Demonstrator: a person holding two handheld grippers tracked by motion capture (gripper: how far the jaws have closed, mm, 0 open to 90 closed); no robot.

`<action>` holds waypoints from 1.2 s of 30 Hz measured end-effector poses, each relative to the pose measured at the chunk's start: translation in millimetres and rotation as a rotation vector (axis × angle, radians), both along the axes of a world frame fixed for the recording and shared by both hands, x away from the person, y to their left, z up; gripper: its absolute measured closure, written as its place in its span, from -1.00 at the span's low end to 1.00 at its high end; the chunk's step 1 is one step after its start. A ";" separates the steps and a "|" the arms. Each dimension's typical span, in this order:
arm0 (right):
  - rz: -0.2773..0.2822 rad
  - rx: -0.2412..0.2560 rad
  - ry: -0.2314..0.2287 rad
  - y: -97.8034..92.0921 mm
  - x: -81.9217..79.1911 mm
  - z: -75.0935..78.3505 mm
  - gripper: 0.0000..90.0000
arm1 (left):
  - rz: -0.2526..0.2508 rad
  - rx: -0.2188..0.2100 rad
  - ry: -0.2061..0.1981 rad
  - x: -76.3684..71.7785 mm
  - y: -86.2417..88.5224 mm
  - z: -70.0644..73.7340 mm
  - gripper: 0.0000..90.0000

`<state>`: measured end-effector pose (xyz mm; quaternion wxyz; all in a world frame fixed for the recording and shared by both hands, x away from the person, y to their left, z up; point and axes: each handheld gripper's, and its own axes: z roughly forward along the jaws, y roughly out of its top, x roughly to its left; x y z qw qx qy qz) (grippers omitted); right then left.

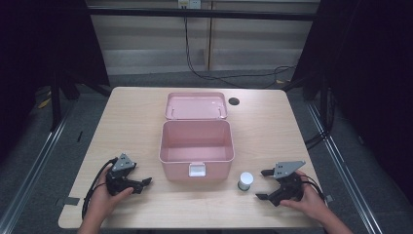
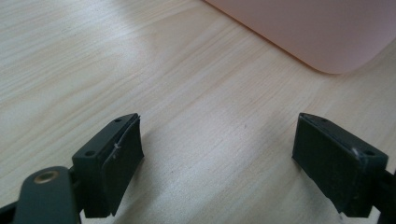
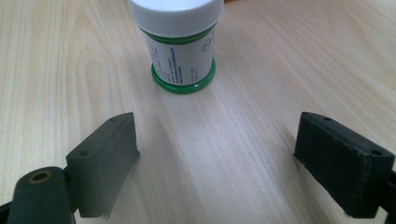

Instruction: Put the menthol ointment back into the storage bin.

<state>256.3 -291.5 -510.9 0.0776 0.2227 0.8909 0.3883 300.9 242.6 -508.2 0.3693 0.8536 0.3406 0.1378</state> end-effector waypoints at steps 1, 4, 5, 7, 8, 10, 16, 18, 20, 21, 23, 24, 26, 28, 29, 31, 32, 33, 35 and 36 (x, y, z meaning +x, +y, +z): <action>-0.004 0.001 0.000 0.1 -0.1 0.0 -0.72 | 0.000 0.000 0.000 0.0 0.0 0.0 -0.66; -0.012 0.000 0.001 0.7 -0.6 0.1 -0.72 | 0.000 0.000 0.001 0.0 0.0 0.0 -0.66; -0.020 -0.018 0.011 2.7 -0.3 2.2 -0.69 | 0.000 0.000 0.001 0.1 0.1 0.0 -0.66; -0.028 -0.067 0.037 6.3 1.1 7.5 -0.62 | -0.001 0.000 0.001 0.1 0.0 0.1 -0.66; -0.027 -0.094 0.051 8.3 1.8 10.6 -0.57 | -0.001 0.000 0.001 0.1 0.1 0.0 -0.66; -0.022 -0.106 0.061 9.6 2.2 12.5 -0.51 | -0.002 -0.001 0.001 0.1 0.0 0.0 -0.66; 0.006 -0.195 0.165 23.6 9.3 31.8 -0.30 | -0.002 -0.001 0.001 0.1 0.0 0.0 -0.66; 0.015 -0.214 0.181 29.9 12.5 40.4 -0.24 | -0.002 -0.001 0.001 0.1 0.0 0.0 -0.66; 0.015 -0.220 0.215 36.3 15.7 46.8 -0.21 | -0.002 -0.001 0.000 0.1 -0.1 0.0 -0.66; 0.028 -0.241 0.238 42.3 19.2 50.1 -0.18 | -0.001 0.000 0.001 0.1 0.0 0.0 -0.66; 0.037 -0.254 0.248 45.2 20.3 50.9 -0.18 | -0.001 0.000 0.001 0.1 0.0 0.0 -0.66; 0.052 -0.285 0.253 50.8 22.0 52.3 -0.16 | -0.002 -0.002 0.001 0.1 0.0 0.0 -0.66; 0.059 -0.296 0.256 52.8 22.7 53.6 -0.15 | -0.002 -0.002 0.001 0.1 0.0 0.0 -0.66; 0.062 -0.302 0.256 57.9 24.8 57.5 -0.12 | -0.002 -0.002 0.001 0.2 0.0 -0.1 -0.67; 0.062 -0.302 0.256 57.9 24.8 57.5 -0.12 | -0.002 -0.002 0.001 0.2 0.0 -0.1 -0.67; 0.065 -0.326 0.259 62.5 27.2 62.5 -0.08 | -0.001 -0.001 0.001 0.1 0.1 0.0 -0.67; 0.065 -0.326 0.259 62.5 27.2 62.5 -0.08 | -0.001 -0.001 0.001 0.1 0.1 0.0 -0.67; 0.061 -0.337 0.263 66.2 29.1 64.6 -0.07 | -0.003 -0.002 0.001 0.2 0.0 0.0 -0.67; 0.070 -0.352 0.266 69.0 31.0 65.9 -0.06 | -0.003 -0.002 0.001 0.2 0.0 0.0 -0.67; 0.070 -0.352 0.266 69.0 31.0 65.9 -0.06 | -0.001 -0.004 0.002 0.1 -0.1 -0.1 -0.67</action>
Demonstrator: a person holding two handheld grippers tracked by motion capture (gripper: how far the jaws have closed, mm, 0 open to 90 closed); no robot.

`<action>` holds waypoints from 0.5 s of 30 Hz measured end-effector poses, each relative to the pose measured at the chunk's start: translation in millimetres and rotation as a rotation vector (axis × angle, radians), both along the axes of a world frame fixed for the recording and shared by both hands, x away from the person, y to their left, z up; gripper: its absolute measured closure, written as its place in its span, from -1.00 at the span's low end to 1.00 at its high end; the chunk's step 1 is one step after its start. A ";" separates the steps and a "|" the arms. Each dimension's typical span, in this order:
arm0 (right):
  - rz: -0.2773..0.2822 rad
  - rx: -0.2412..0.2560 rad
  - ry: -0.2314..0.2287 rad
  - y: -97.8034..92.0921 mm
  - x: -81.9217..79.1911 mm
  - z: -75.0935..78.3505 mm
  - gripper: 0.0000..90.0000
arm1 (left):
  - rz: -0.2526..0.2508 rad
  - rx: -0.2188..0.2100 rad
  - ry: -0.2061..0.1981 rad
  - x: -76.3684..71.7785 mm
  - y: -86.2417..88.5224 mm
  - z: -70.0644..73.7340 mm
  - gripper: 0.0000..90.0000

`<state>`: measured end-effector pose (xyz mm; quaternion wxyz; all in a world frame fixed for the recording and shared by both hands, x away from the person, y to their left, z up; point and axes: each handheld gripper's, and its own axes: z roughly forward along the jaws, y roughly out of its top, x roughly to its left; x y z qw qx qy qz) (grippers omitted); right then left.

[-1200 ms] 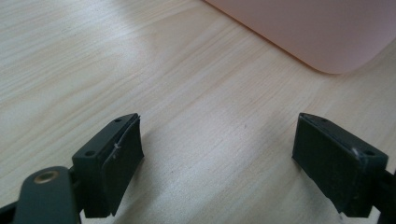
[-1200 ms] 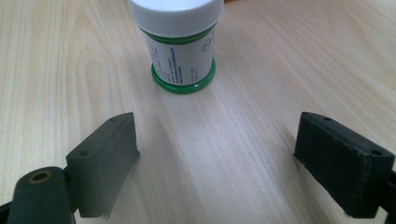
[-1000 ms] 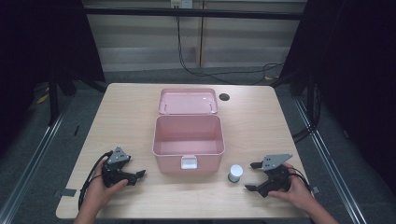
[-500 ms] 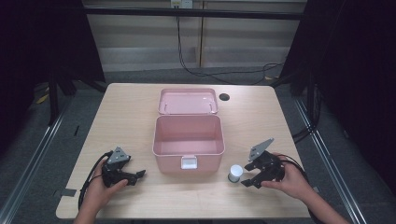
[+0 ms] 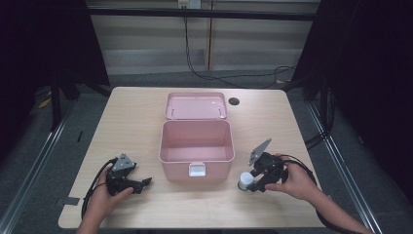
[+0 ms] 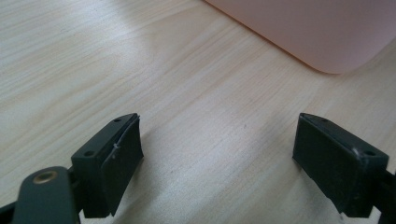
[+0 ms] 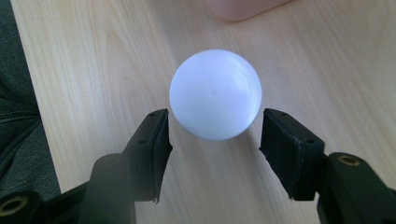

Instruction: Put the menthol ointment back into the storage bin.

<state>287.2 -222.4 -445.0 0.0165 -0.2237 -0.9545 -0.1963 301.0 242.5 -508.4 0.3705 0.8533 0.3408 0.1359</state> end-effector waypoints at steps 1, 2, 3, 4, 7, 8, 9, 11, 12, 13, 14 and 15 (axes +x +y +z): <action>0.003 -0.006 0.000 2.4 1.2 0.4 -0.06 | 0.000 -0.001 0.000 0.0 0.0 0.0 -0.67; -0.003 -0.019 0.004 6.3 2.4 1.7 -0.05 | -0.002 0.002 -0.002 0.1 0.1 0.1 -0.67; 0.004 -0.021 0.003 7.7 3.8 1.8 -0.04 | -0.002 0.002 -0.001 0.1 0.1 0.1 -0.67; 0.004 -0.021 0.003 7.7 3.8 1.8 -0.04 | -0.002 0.002 -0.001 0.1 0.1 0.1 -0.67; 0.004 -0.045 0.003 14.9 6.4 2.2 -0.03 | -0.002 0.001 -0.002 0.1 0.1 0.1 -0.67; 0.009 -0.042 0.005 15.9 7.0 1.9 -0.02 | -0.002 0.001 -0.002 0.1 0.1 0.1 -0.67; 0.013 -0.049 0.015 17.8 7.7 2.5 0.00 | -0.002 0.001 -0.001 0.1 0.1 0.1 -0.67; 0.015 -0.056 0.019 19.2 7.8 2.6 0.00 | -0.001 0.001 -0.001 0.1 0.1 0.1 -0.67; 0.021 -0.061 0.022 20.5 8.2 2.5 0.01 | -0.002 0.001 -0.001 0.1 0.1 0.1 -0.67; 0.027 -0.078 0.025 22.9 8.4 2.2 0.03 | -0.002 0.001 -0.001 0.1 0.1 0.1 -0.67; 0.027 -0.078 0.025 22.9 8.4 2.2 0.03 | -0.002 0.001 -0.001 0.1 0.1 0.1 -0.67; 0.030 -0.088 0.022 24.3 9.1 2.4 0.05 | -0.002 0.001 -0.001 0.1 0.1 0.0 -0.67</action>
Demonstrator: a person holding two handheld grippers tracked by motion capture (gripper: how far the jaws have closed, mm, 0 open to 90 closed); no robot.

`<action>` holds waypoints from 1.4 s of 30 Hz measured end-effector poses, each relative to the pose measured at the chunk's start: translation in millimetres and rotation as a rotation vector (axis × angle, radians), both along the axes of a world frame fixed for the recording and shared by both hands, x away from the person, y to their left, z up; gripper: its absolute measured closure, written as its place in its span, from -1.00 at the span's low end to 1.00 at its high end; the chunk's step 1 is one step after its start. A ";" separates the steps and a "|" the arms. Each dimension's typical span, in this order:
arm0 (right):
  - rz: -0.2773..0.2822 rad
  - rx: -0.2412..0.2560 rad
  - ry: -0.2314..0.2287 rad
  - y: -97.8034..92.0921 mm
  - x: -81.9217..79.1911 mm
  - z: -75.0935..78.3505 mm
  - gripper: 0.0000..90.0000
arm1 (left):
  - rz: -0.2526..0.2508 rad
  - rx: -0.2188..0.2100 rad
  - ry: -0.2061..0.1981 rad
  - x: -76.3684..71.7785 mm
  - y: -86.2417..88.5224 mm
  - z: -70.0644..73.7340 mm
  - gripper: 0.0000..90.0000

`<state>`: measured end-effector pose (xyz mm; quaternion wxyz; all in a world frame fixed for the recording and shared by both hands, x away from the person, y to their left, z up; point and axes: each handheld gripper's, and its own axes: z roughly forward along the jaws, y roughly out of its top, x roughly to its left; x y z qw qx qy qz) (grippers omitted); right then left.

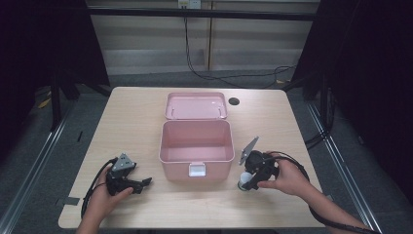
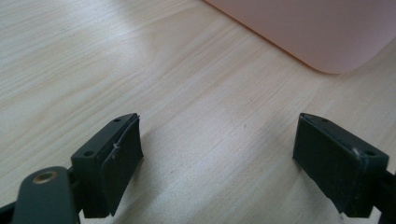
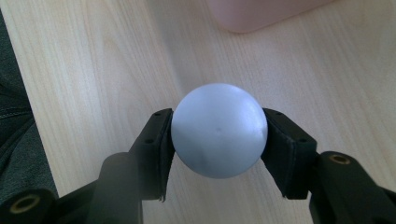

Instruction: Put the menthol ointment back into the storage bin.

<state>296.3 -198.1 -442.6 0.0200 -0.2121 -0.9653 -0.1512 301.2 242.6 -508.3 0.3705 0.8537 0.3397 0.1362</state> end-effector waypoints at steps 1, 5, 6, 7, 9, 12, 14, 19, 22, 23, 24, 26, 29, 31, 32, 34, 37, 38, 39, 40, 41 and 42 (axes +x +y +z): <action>0.000 0.000 0.000 0.0 0.0 0.0 0.05 | 0.000 0.000 0.000 0.0 0.0 0.0 -0.67; 0.008 -0.020 0.013 1.4 1.5 1.2 0.11 | 0.002 -0.002 0.002 -0.1 -0.1 -0.1 -0.67; 0.014 -0.026 0.009 1.5 1.8 1.3 0.11 | 0.000 0.000 0.000 0.0 0.0 0.0 -0.67; 0.013 -0.031 0.011 1.8 1.7 1.6 0.11 | -0.001 0.001 0.000 0.0 0.0 0.0 -0.67; 0.012 -0.039 0.017 2.1 1.2 2.5 0.11 | 0.000 0.000 0.000 0.0 0.0 0.0 -0.67; 0.023 -0.044 0.016 1.4 1.6 5.6 0.12 | 0.000 0.001 0.000 0.0 0.0 0.0 -0.67; 0.015 -0.048 0.018 1.1 1.1 9.6 0.11 | 0.000 0.001 0.000 0.0 0.0 0.0 -0.67; 0.015 -0.039 0.026 -0.3 0.9 18.5 0.12 | 0.000 0.000 0.000 0.0 0.0 0.0 -0.67; 0.014 -0.045 0.031 -0.1 0.4 25.2 0.12 | 0.000 0.001 0.000 -0.1 -0.1 0.1 -0.67; 0.018 -0.050 0.032 -0.2 0.6 27.8 0.12 | 0.000 0.001 0.000 0.0 0.0 0.0 -0.67; 0.015 -0.053 0.033 -0.1 0.6 30.3 0.12 | 0.000 0.001 0.000 0.0 -0.1 0.1 -0.67; 0.024 -0.056 0.037 -0.1 1.3 35.7 0.12 | 0.000 0.001 0.000 -0.1 -0.1 0.0 -0.67; 0.027 -0.058 0.033 1.2 2.1 44.8 0.12 | 0.000 0.001 0.000 0.0 0.0 0.1 -0.67; 0.032 -0.056 0.031 1.9 3.2 51.4 0.12 | 0.000 0.001 0.000 0.0 0.0 0.0 -0.67; 0.036 -0.056 0.030 2.3 3.7 54.8 0.12 | 0.000 0.001 0.000 0.0 0.0 0.0 -0.67; 0.034 -0.054 0.023 3.2 4.8 61.4 0.12 | 0.000 0.000 0.000 -0.1 -0.1 0.0 -0.67; 0.034 -0.059 0.024 3.9 6.8 70.6 0.12 | -0.001 0.001 0.000 0.0 0.0 0.1 -0.67; 0.038 -0.059 0.020 3.9 7.7 73.1 0.12 | 0.000 0.001 0.000 0.0 0.0 0.1 -0.67; 0.034 -0.058 0.018 4.1 8.7 75.3 0.12 | 0.004 -0.005 0.000 -0.2 -0.4 -0.2 -0.67; 0.034 -0.059 0.023 3.8 9.8 77.6 0.12 | 0.004 -0.005 0.000 -0.2 -0.4 -0.1 -0.67; 0.030 -0.054 0.023 3.9 10.6 79.4 0.12 | 0.004 -0.006 -0.001 -0.2 -0.5 -0.3 -0.67; 0.031 -0.056 0.020 3.8 11.5 81.5 0.12 | 0.005 -0.006 0.000 -0.2 -0.5 -0.2 -0.67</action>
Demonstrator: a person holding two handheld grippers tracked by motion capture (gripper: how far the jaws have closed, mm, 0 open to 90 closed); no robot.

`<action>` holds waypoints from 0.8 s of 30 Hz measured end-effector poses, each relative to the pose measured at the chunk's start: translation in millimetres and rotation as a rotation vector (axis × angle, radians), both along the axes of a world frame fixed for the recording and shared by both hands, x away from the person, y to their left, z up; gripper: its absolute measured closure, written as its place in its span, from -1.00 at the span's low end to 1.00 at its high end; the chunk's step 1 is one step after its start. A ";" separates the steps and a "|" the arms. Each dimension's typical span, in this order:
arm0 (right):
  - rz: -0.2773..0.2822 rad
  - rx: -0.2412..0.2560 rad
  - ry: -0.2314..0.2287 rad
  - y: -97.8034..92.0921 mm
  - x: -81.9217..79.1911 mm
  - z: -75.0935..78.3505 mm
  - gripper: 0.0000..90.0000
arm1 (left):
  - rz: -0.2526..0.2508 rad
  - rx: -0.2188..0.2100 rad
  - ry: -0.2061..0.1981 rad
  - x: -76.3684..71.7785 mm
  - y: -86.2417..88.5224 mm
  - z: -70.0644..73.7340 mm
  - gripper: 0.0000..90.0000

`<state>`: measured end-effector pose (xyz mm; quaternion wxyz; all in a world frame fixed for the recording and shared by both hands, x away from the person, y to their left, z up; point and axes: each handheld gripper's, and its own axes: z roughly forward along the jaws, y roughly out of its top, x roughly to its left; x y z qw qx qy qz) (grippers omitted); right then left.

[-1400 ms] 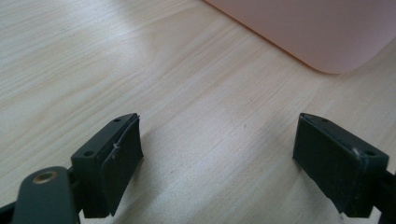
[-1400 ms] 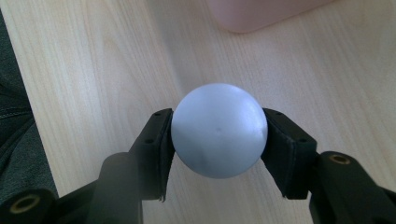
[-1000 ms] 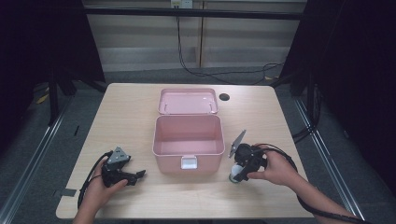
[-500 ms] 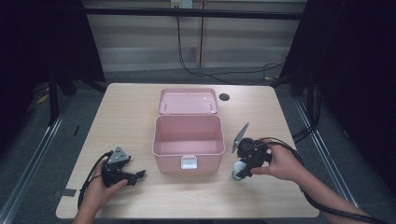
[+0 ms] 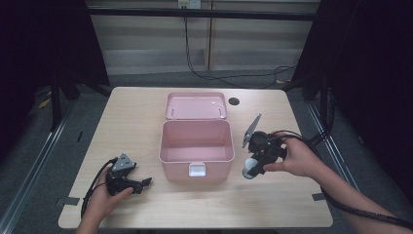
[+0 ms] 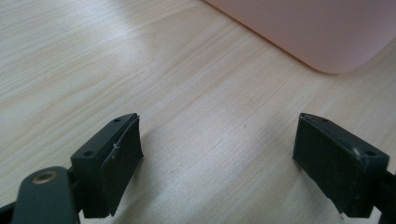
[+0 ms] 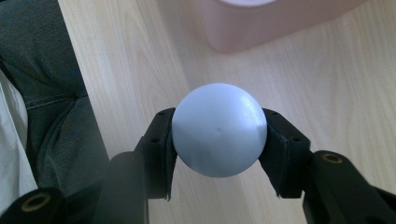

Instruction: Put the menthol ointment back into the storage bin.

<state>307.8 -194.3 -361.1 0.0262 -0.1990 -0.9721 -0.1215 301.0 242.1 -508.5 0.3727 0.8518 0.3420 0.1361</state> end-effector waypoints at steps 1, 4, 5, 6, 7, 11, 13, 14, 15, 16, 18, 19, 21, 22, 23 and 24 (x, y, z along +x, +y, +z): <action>0.002 -0.003 0.001 -0.1 1.0 2.3 0.12 | 0.000 0.001 -0.001 0.0 0.0 0.0 -0.67; 0.000 0.008 -0.002 -0.9 3.6 8.9 0.12 | 0.000 0.000 0.000 0.0 0.0 0.0 -0.67; -0.003 0.011 -0.003 -1.1 4.4 11.2 0.12 | 0.001 -0.002 0.001 -0.1 -0.1 -0.1 -0.67; -0.003 0.010 -0.006 -1.3 5.1 13.9 0.12 | 0.001 -0.002 0.001 -0.1 -0.1 -0.1 -0.67; -0.005 0.013 -0.008 -1.4 5.9 16.5 0.12 | -0.001 0.000 0.000 0.0 0.0 0.0 -0.67; -0.014 0.019 -0.008 -1.1 8.8 26.4 0.12 | 0.000 0.000 0.000 0.0 0.0 0.0 -0.67; -0.016 0.017 -0.016 -0.7 10.2 31.4 0.12 | -0.001 0.001 -0.001 0.0 0.0 0.0 -0.67; -0.021 0.021 -0.017 -0.2 10.8 33.8 0.12 | 0.000 0.000 -0.001 0.0 0.0 -0.1 -0.67; -0.020 0.021 -0.020 0.0 11.8 36.3 0.12 | 0.000 0.000 -0.001 0.0 0.0 0.0 -0.67; -0.024 0.026 -0.019 0.6 12.4 38.3 0.12 | 0.000 0.000 0.000 0.0 0.0 0.0 -0.67; -0.025 0.023 -0.019 1.9 14.0 42.1 0.12 | 0.000 0.000 0.000 0.0 0.0 0.0 -0.67; -0.025 0.021 -0.021 2.9 14.6 43.7 0.12 | 0.000 0.000 0.000 0.0 0.0 0.0 -0.67; -0.029 0.018 -0.020 5.2 15.5 46.6 0.12 | 0.000 0.000 0.000 0.0 0.0 0.0 -0.67; -0.024 0.017 -0.024 6.2 16.3 48.3 0.12 | 0.001 0.001 0.004 -0.1 0.1 0.2 -0.67; -0.024 0.017 -0.023 7.5 16.8 50.1 0.12 | -0.002 0.002 0.002 0.0 0.1 0.2 -0.67; -0.019 0.020 -0.023 8.4 17.7 51.8 0.12 | -0.002 0.002 0.002 0.0 0.1 0.2 -0.67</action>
